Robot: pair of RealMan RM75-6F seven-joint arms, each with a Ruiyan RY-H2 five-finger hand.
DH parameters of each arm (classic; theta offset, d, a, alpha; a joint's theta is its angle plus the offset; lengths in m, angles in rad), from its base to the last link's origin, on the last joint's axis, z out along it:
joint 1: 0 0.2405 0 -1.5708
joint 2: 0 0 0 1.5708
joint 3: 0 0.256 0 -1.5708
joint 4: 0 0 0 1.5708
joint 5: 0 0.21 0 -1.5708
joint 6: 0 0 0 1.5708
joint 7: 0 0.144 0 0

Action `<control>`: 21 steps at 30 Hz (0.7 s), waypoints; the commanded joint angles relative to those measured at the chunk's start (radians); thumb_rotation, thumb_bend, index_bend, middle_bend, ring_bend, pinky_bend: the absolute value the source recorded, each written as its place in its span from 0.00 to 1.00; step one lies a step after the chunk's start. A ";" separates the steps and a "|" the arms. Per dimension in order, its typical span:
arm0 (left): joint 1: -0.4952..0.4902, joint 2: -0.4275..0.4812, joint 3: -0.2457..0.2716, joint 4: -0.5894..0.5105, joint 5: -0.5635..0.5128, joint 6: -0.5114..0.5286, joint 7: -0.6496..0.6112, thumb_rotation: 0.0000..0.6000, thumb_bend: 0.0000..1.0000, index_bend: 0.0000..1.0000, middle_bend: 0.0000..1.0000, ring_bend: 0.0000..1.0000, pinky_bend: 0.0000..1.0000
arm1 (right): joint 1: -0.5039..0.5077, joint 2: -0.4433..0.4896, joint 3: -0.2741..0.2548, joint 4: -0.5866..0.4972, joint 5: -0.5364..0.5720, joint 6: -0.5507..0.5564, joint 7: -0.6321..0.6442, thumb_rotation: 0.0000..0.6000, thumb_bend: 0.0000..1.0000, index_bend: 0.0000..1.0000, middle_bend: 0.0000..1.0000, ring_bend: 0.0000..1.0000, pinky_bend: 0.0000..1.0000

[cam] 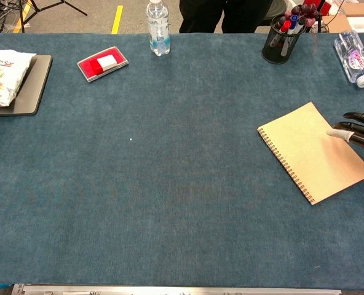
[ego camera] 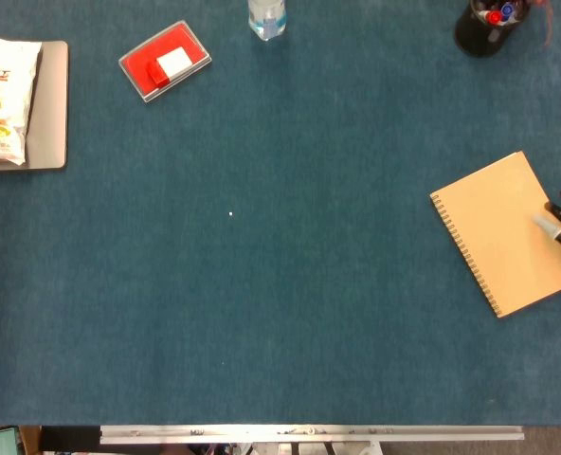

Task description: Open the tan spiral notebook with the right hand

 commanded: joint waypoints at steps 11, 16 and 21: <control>0.001 0.002 0.000 -0.002 -0.001 0.000 -0.002 1.00 0.02 0.21 0.26 0.11 0.37 | 0.003 -0.016 -0.021 -0.019 -0.024 0.014 0.007 1.00 0.00 0.14 0.19 0.11 0.23; 0.002 0.003 0.000 -0.002 0.000 0.002 -0.004 1.00 0.02 0.21 0.26 0.11 0.37 | 0.005 -0.024 -0.028 -0.025 -0.035 0.025 0.011 1.00 0.00 0.14 0.19 0.11 0.23; 0.003 0.005 -0.001 -0.003 -0.001 0.004 -0.005 1.00 0.02 0.21 0.26 0.11 0.37 | 0.007 -0.032 -0.035 -0.030 -0.048 0.039 0.012 1.00 0.00 0.14 0.19 0.11 0.23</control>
